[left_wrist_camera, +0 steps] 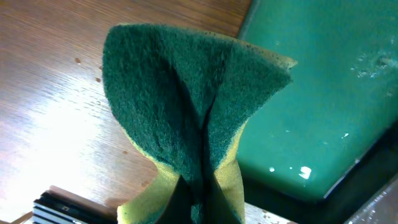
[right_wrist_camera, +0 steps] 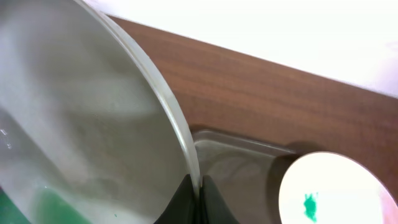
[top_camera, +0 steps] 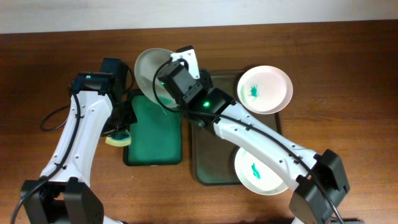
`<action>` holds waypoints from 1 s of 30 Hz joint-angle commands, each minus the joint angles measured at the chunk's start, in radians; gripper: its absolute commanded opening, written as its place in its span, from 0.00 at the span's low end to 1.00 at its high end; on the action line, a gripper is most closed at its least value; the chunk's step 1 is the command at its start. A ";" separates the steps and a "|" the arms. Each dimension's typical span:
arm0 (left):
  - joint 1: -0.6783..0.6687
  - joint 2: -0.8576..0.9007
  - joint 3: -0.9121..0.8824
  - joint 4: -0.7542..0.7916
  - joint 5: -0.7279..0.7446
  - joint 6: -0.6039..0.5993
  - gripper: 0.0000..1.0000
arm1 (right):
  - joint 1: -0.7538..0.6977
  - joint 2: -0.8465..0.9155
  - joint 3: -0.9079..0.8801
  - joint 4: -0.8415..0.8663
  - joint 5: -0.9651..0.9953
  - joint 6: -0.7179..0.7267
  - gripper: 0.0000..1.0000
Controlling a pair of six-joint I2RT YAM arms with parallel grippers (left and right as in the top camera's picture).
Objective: Clean dirty plates on tray and stack at the side
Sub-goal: 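Lift the top plate with the right gripper and swing it rightward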
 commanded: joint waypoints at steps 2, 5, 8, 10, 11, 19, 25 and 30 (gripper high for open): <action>0.003 -0.002 -0.003 0.000 0.034 0.010 0.00 | 0.074 -0.028 0.021 0.061 0.217 -0.101 0.04; 0.003 -0.002 -0.003 0.000 0.034 0.010 0.00 | 0.114 -0.028 0.021 0.111 0.331 -0.137 0.04; 0.002 -0.002 -0.003 0.000 0.034 0.010 0.00 | 0.121 -0.028 0.021 0.164 0.377 -0.172 0.04; 0.002 -0.002 -0.003 0.000 0.034 0.010 0.00 | 0.121 -0.028 0.021 0.171 0.377 -0.172 0.04; 0.002 -0.002 -0.003 0.000 0.034 0.010 0.00 | 0.121 -0.028 0.021 0.171 0.385 -0.171 0.04; 0.002 -0.002 -0.003 0.014 0.034 0.010 0.00 | 0.121 -0.028 0.020 0.185 0.391 -0.178 0.04; 0.002 -0.002 -0.003 0.015 0.034 0.010 0.00 | 0.121 -0.028 0.020 0.149 0.391 -0.130 0.04; 0.002 -0.002 -0.003 0.015 0.034 0.010 0.00 | 0.120 -0.028 0.020 0.124 0.389 -0.085 0.04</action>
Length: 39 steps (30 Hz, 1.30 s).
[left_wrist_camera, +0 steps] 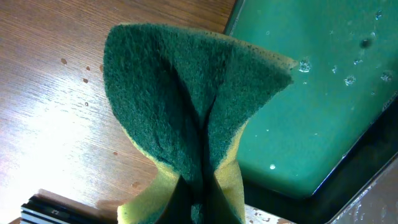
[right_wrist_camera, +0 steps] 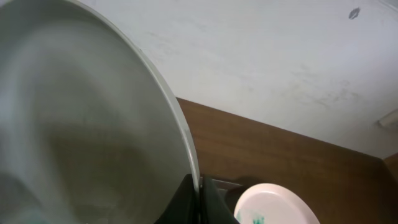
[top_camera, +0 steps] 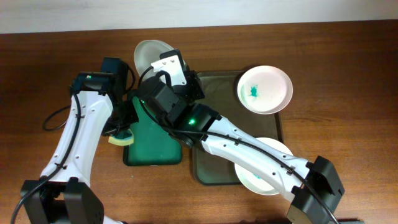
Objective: Clean dirty plates on tray and stack at the side
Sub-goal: 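Lift the top plate with the right gripper and swing it rightward, then set the plate on the table right of the tray and release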
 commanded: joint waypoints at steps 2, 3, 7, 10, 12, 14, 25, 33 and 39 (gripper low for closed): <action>0.002 -0.002 -0.003 0.003 0.003 0.010 0.00 | 0.002 -0.027 0.020 -0.019 0.024 0.069 0.04; 0.002 -0.002 -0.003 0.003 0.003 0.010 0.00 | 0.002 -0.027 0.020 -0.018 0.023 0.072 0.04; 0.002 -0.002 -0.003 0.003 0.003 0.010 0.00 | -0.005 -0.027 0.020 -0.065 -0.178 0.161 0.04; 0.002 -0.002 -0.003 0.003 0.003 0.010 0.00 | -0.069 -0.027 0.020 -0.200 -0.356 0.406 0.04; 0.002 -0.002 -0.003 0.003 0.003 0.010 0.00 | -0.135 -0.027 0.020 -0.243 -0.573 0.404 0.04; 0.002 -0.002 -0.003 0.006 0.003 0.010 0.00 | -0.209 -0.039 0.020 -0.285 -0.763 0.404 0.04; 0.002 -0.002 -0.003 0.013 0.003 0.010 0.00 | -0.716 -0.374 0.020 -0.629 -0.894 0.400 0.04; -0.003 -0.002 -0.003 0.025 0.003 0.010 0.00 | -1.267 -0.372 0.016 -0.825 -0.893 0.315 0.04; -0.006 -0.002 -0.003 0.033 0.003 0.010 0.00 | -1.537 -0.361 -0.076 -0.803 -0.893 0.309 0.04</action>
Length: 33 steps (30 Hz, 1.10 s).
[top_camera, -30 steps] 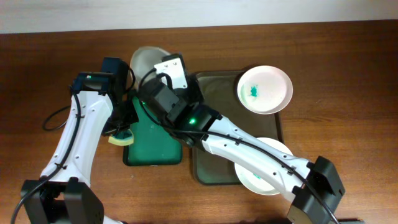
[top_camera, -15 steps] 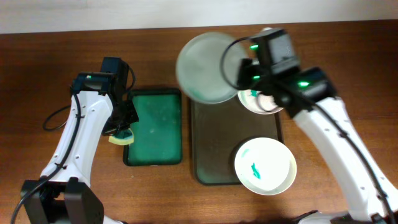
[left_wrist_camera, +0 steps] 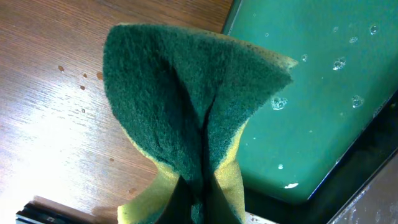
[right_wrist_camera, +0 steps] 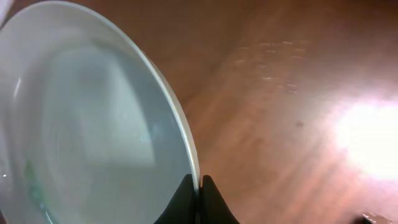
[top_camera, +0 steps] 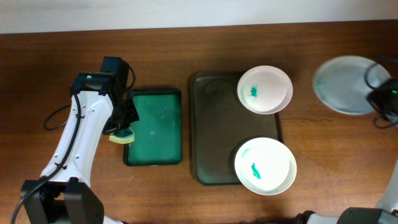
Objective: Clean dirty plates on tray and stack at the side
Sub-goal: 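Set the plate on the table right of the tray and release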
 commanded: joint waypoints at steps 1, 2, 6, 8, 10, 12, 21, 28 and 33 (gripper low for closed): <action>-0.004 -0.002 -0.003 0.009 0.003 0.010 0.00 | -0.089 0.001 -0.080 0.031 -0.002 -0.011 0.04; -0.004 -0.002 -0.003 0.010 0.003 0.010 0.00 | -0.103 0.005 -0.108 0.050 -0.003 -0.010 0.04; -0.005 -0.002 -0.003 0.011 0.003 0.010 0.00 | -0.126 0.007 -0.315 0.225 -0.009 0.006 0.04; -0.005 -0.002 -0.003 0.012 0.003 0.010 0.00 | -0.125 0.007 -0.428 0.327 -0.029 0.009 0.04; -0.006 -0.002 -0.003 0.016 0.003 0.010 0.00 | -0.125 0.011 -0.525 0.417 -0.068 0.009 0.04; -0.006 -0.002 -0.003 0.016 0.004 0.010 0.00 | -0.124 0.020 -0.578 0.468 -0.101 0.009 0.04; -0.006 -0.002 -0.003 0.019 0.021 0.010 0.00 | 0.056 0.154 -0.671 0.595 -0.050 -0.026 0.04; -0.006 -0.002 -0.003 0.023 0.021 0.010 0.00 | 0.117 0.167 -0.671 0.559 -0.024 -0.056 0.18; -0.006 -0.002 -0.003 0.027 0.021 0.010 0.00 | 0.117 0.161 -0.600 0.473 -0.069 -0.129 0.60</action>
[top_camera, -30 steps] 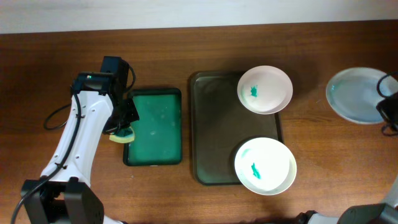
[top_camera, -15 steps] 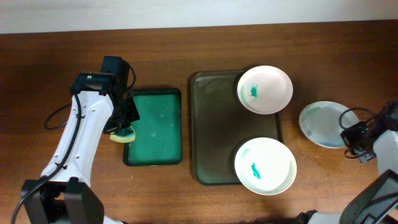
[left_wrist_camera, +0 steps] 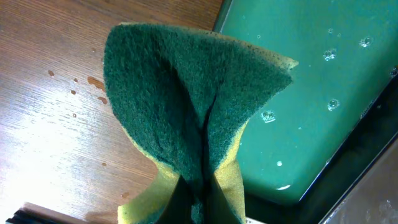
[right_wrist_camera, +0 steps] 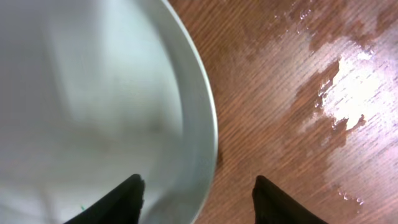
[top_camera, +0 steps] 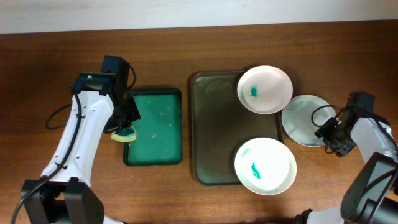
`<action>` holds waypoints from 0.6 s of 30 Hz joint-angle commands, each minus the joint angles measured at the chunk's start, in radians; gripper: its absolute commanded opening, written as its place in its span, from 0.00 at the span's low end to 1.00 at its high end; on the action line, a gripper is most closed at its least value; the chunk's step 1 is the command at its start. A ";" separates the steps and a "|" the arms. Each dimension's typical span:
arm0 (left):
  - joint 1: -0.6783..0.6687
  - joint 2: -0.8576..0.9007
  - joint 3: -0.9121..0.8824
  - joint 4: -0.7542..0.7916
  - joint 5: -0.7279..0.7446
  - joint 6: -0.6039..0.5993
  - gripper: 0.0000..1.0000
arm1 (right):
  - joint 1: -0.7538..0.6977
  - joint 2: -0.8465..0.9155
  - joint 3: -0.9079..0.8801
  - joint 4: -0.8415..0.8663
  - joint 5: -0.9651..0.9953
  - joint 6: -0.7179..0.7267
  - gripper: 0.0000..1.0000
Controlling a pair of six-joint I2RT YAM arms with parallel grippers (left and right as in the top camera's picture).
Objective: Clean dirty plates on tray and stack at the side
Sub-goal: 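Set the plate on the table right of the tray and release, then move the right gripper back and grip the middle plate rim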
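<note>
Two white plates with green smears, one at the back [top_camera: 265,89] and one at the front [top_camera: 264,165], rest on the dark tray [top_camera: 211,124]. A clean pale plate [top_camera: 303,121] lies on the table right of the tray. My right gripper [top_camera: 331,134] is open at its right rim. In the right wrist view the plate [right_wrist_camera: 93,93] has one finger [right_wrist_camera: 127,200] over it and the other finger [right_wrist_camera: 283,204] over wet wood. My left gripper [top_camera: 124,127] is shut on a folded green-and-yellow sponge [left_wrist_camera: 193,106] at the green basin's left edge.
The green basin [top_camera: 155,127] holding water sits left of the tray; its water surface [left_wrist_camera: 311,93] shows droplets. Wet patches lie on the wooden table [right_wrist_camera: 336,87] beside the clean plate. A black cable [top_camera: 56,118] trails at the left.
The clean plate was held by its rim at the far right of the table. It now lies flat on the table just right of the tray, and my right gripper has opened.
My right gripper first held the pale plate tilted over the back of the green basin, and still did a second later. Then it held the plate far right of the tray. Now the plate lies beside the tray, released. My left gripper kept the sponge throughout.
</note>
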 commanded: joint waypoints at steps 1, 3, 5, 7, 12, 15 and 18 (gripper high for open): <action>-0.002 -0.002 -0.002 0.011 0.003 0.010 0.00 | 0.011 -0.002 0.094 -0.071 -0.065 -0.106 0.60; -0.003 -0.002 -0.002 0.021 0.003 0.010 0.00 | 0.018 -0.002 0.190 -0.151 -0.190 -0.176 0.60; -0.003 -0.002 -0.002 0.034 0.004 0.018 0.00 | 0.061 -0.002 0.270 -0.193 -0.282 -0.288 0.60; -0.014 -0.002 -0.002 0.076 0.038 0.100 0.00 | 0.140 -0.002 0.289 -0.143 -0.278 -0.341 0.60; -0.101 -0.002 -0.002 0.130 0.052 0.179 0.00 | 0.288 0.058 0.289 0.025 -0.188 -0.378 0.59; -0.120 -0.002 -0.002 0.134 0.052 0.179 0.00 | 0.332 0.121 0.289 0.084 -0.084 -0.378 0.49; -0.120 -0.002 -0.002 0.134 0.053 0.179 0.00 | 0.330 0.159 0.289 0.132 -0.059 -0.378 0.47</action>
